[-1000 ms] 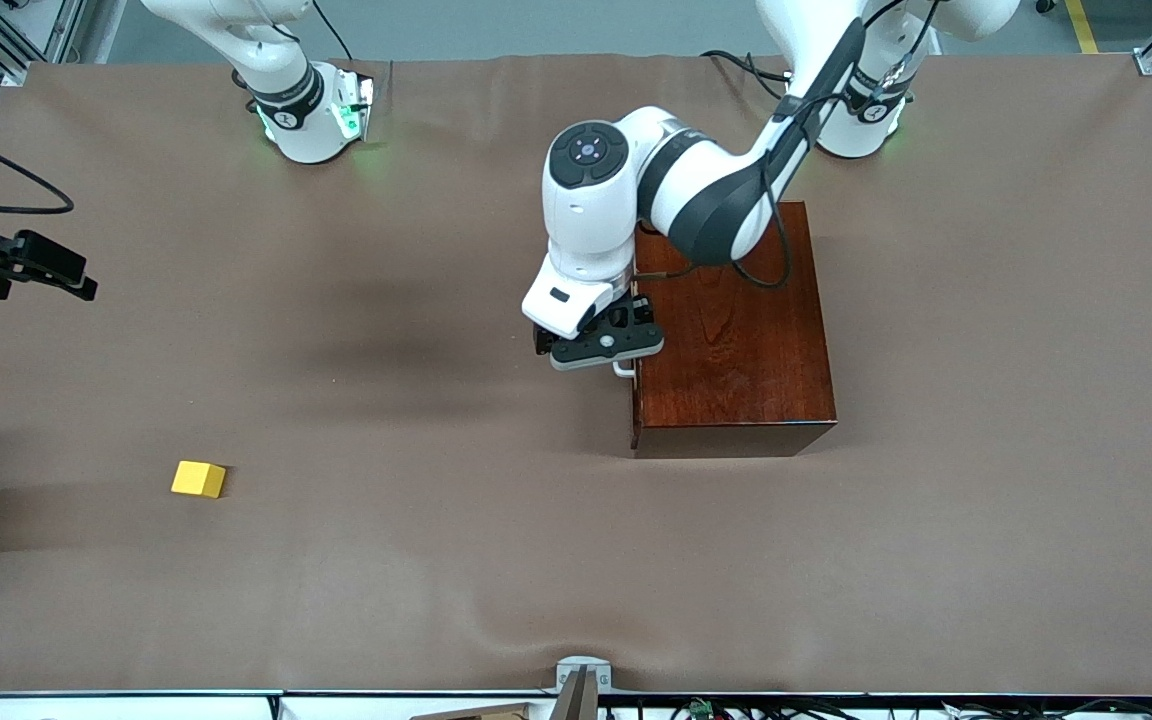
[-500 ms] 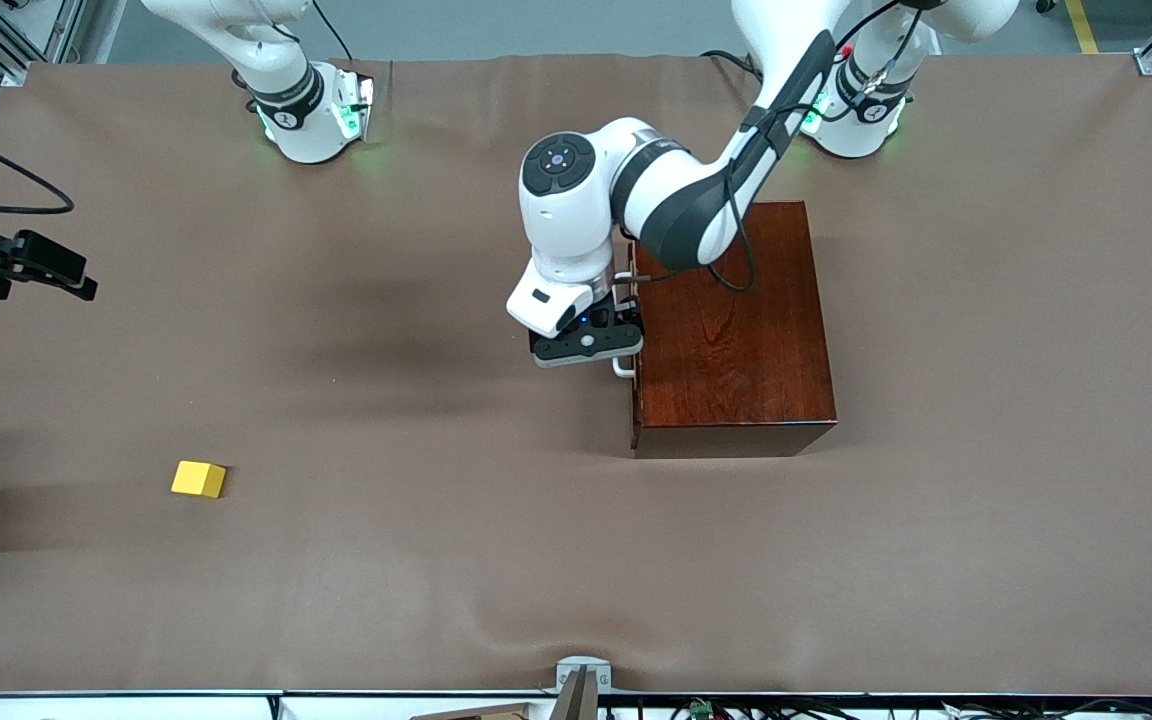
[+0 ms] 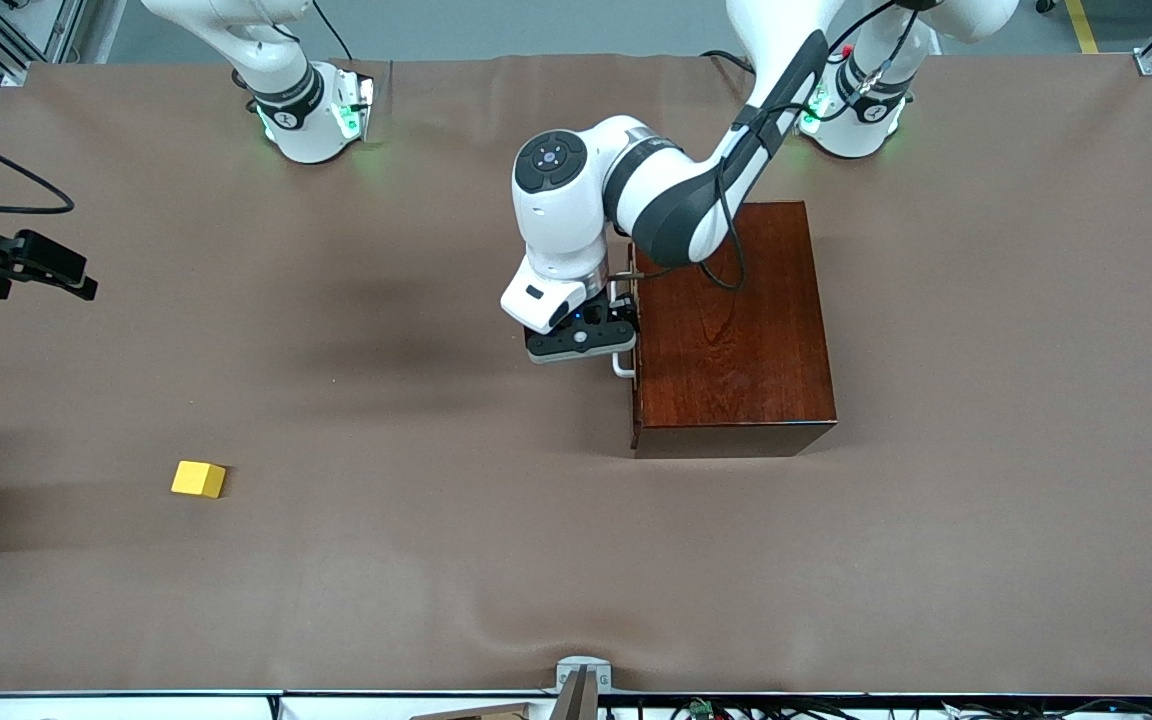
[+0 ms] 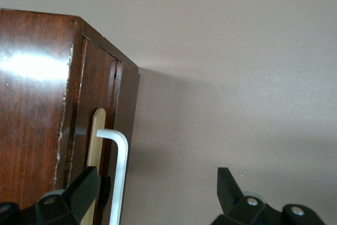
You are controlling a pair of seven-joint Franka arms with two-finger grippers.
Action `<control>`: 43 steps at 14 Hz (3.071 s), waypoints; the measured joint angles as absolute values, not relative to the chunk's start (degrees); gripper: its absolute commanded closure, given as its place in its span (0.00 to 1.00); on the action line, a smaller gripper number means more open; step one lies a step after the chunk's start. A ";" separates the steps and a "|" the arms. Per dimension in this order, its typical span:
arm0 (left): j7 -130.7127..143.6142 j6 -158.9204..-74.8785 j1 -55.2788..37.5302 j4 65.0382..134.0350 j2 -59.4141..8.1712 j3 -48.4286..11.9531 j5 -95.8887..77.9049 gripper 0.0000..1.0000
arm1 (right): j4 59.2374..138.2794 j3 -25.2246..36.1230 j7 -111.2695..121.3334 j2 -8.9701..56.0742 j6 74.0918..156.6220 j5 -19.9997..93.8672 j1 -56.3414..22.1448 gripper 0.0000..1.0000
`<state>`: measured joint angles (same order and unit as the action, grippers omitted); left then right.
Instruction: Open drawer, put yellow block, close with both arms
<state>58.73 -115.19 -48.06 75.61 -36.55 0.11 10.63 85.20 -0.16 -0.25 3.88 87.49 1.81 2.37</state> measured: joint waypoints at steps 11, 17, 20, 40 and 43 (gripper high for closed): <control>51.28 -106.98 -46.77 73.83 -32.26 0.08 4.55 0.00 | 85.20 -0.16 -0.25 3.88 87.48 1.81 2.37 0.00; 49.84 -106.54 -48.35 73.93 -33.38 -1.20 4.44 0.00 | 85.20 -0.15 -0.25 3.88 87.48 1.80 2.37 0.00; 49.83 -106.56 -48.23 73.87 -35.34 -1.13 4.44 0.00 | 85.21 -0.16 -0.25 3.88 87.48 1.81 2.37 0.00; 52.99 -105.58 -49.48 72.85 -41.69 -0.42 4.34 0.00 | 85.21 -0.16 -0.24 3.88 87.47 1.81 2.37 0.00; 53.00 -105.56 -49.61 72.47 -41.93 -0.26 4.34 0.00 | 85.20 -0.16 -0.24 3.88 87.47 1.81 2.37 0.00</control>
<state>53.00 -105.56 -49.61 72.47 -41.93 -0.26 4.34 85.20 -0.16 -0.24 3.88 87.47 1.81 2.37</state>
